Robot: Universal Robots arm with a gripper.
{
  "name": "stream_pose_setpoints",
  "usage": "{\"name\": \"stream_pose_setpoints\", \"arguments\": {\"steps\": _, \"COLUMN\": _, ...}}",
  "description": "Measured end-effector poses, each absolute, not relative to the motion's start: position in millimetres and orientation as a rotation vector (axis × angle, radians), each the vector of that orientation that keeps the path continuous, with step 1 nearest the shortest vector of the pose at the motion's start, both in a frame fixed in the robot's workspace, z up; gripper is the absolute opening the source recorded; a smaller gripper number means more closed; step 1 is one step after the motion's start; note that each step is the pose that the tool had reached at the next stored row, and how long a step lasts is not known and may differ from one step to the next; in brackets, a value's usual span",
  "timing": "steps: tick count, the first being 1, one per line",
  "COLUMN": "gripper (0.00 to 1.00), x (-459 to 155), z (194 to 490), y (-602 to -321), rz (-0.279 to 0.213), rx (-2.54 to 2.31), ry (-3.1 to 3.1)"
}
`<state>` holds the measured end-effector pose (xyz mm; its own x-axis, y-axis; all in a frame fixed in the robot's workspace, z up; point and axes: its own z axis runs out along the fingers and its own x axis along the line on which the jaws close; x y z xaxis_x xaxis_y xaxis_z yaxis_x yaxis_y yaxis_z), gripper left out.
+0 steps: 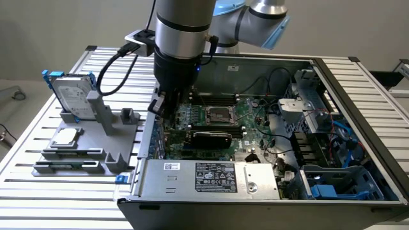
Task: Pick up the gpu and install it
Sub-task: 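Press down on the gpu until it lock into place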
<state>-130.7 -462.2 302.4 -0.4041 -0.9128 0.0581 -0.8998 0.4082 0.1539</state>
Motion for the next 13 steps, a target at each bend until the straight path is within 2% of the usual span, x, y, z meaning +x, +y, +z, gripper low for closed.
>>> {"name": "stream_pose_setpoints", "arguments": {"steps": 13, "gripper": 0.11, "x": -131.7, "z": 297.0, "y": -458.3, "rz": -0.141, "rx": 1.624, "ry": -2.525}}
